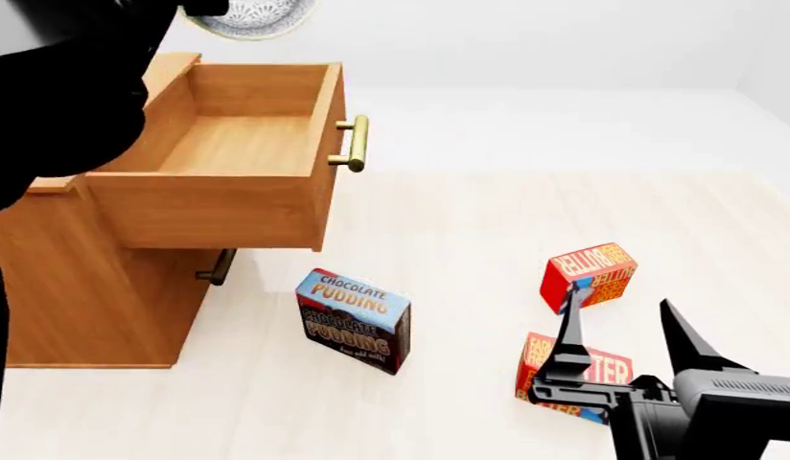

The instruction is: Put the bowl in the top drawer of the cabinet.

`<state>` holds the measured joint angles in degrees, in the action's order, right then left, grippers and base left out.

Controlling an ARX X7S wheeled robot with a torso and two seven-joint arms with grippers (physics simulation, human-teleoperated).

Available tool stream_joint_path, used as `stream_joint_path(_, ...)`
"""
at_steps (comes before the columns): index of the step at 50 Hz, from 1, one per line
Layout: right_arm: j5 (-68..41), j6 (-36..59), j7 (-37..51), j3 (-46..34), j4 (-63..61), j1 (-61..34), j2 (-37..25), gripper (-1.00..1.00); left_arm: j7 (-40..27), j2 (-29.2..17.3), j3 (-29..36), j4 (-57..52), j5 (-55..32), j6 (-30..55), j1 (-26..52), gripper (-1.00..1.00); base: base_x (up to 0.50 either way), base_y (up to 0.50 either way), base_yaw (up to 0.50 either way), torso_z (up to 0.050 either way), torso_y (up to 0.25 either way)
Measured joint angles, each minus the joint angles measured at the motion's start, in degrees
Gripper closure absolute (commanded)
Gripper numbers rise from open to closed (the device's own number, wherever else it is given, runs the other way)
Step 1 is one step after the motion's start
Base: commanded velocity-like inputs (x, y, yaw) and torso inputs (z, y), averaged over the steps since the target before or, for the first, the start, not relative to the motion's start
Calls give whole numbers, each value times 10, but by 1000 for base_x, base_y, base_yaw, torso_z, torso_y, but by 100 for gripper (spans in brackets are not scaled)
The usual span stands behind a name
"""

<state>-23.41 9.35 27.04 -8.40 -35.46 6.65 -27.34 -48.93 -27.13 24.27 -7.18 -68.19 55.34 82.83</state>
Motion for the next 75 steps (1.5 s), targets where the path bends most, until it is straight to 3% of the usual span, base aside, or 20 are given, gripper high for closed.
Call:
stream_joint_path(35, -5, 0, 2, -1, -1, -1, -5, -100, 74, 43, 104, 173, 198, -131, -39, 100, 0, 0, 0, 0, 1)
stream_joint_path(75, -8, -20, -5, -2, 17, 1, -5, -100, 64, 74, 210, 297, 306, -116, -33, 100, 0, 0, 0, 0, 1)
